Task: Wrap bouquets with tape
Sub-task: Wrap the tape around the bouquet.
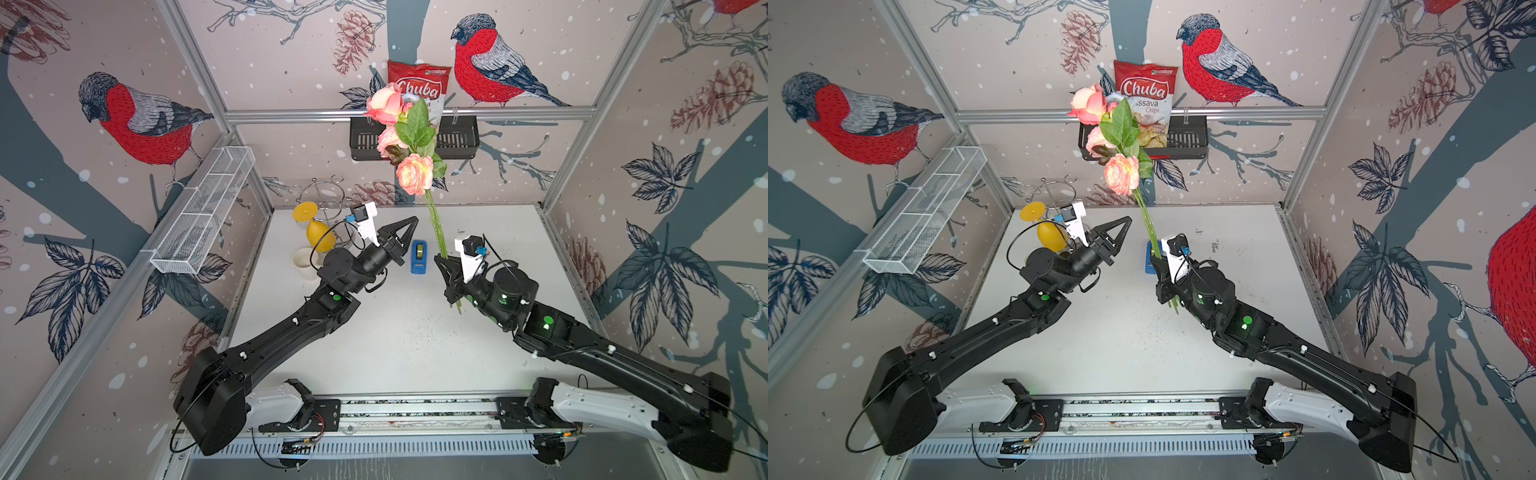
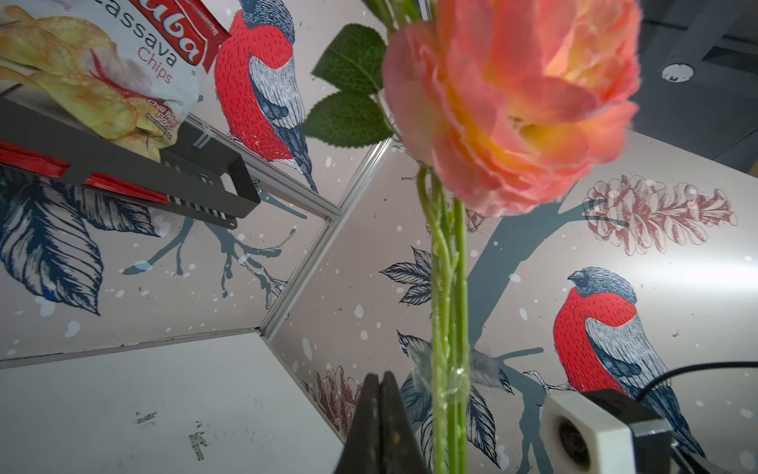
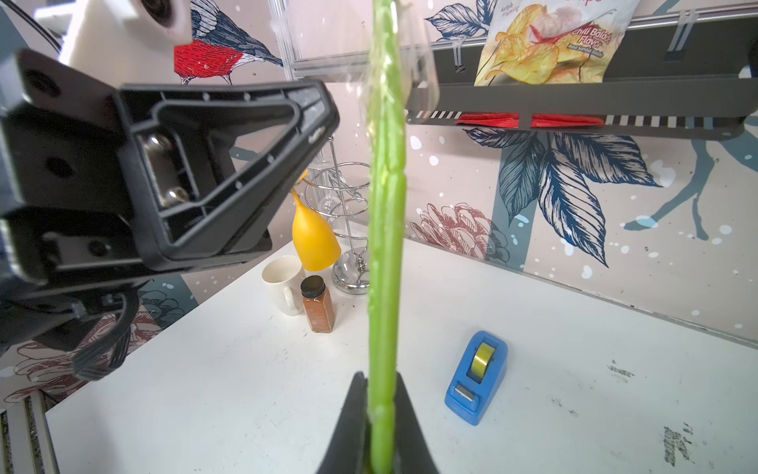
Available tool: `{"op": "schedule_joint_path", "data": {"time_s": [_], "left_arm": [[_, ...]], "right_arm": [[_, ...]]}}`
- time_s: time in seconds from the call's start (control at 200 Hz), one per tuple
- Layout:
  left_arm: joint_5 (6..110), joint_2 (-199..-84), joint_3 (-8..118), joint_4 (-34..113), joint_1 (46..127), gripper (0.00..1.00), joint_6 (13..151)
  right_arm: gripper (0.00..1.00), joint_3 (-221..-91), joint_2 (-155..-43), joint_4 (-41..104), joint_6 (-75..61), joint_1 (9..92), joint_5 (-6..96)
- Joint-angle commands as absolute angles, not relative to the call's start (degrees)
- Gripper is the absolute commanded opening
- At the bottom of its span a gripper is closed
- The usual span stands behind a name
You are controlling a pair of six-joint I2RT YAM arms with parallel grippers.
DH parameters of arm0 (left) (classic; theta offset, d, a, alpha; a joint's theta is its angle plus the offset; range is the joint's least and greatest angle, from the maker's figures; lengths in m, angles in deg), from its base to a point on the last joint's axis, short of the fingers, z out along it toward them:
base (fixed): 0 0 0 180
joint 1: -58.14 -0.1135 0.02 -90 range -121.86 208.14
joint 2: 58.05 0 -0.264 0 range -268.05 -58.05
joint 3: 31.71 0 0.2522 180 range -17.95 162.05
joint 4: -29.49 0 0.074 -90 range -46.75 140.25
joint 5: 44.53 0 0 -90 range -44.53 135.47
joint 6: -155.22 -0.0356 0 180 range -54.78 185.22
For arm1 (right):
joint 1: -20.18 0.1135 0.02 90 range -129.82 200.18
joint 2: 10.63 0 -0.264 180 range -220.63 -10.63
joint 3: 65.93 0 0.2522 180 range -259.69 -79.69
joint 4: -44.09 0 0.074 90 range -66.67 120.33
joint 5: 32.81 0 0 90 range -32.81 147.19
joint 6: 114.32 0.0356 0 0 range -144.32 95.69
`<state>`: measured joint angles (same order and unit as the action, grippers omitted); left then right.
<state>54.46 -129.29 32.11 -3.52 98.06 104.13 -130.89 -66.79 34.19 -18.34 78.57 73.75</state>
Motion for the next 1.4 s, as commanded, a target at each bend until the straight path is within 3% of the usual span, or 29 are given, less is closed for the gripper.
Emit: {"op": "schedule_joint_path", "data": {"time_s": [0.0,0.27,0.33,0.385,0.54,0.695,0.806,1.016,1.396], "left_arm": [[48.5,-128.8,31.7,-0.4,97.9,0.00,102.8],[50.3,-127.6,28.2,-3.5,95.5,0.00,103.2],[54.2,-127.2,27.1,-7.1,94.8,0.40,105.0],[57.6,-126.7,25.9,-11.4,94.6,0.58,106.0],[64.9,-127.0,26.5,-19.0,94.9,0.72,109.5],[67.8,-127.9,31.9,-12.3,99.1,0.79,100.5],[62.0,-127.9,33.4,-7.2,101.5,0.79,92.7],[51.1,-127.5,34.0,-3.5,101.7,0.73,90.2],[49.8,-130.3,36.6,-4.3,101.9,0.61,90.8]], "right_arm": [[0.00,-131.1,-66.3,36.5,-17.4,78.6,73.1],[0.00,-131.0,-65.6,36.7,-16.6,78.7,72.0],[0.00,-130.9,-65.3,36.7,-16.2,78.7,71.6],[0.00,-130.9,-65.3,37.1,-15.8,78.5,70.8],[0.00,-131.7,-65.9,36.4,-15.5,78.5,71.8],[0.00,-134.1,-68.3,33.1,-15.7,78.6,75.6],[0.00,-135.4,-69.8,32.5,-15.4,78.8,75.8],[0.00,-135.7,-70.3,33.1,-15.8,79.7,75.2],[0.00,-136.2,-72.1,33.3,-16.2,80.6,75.3]]}}
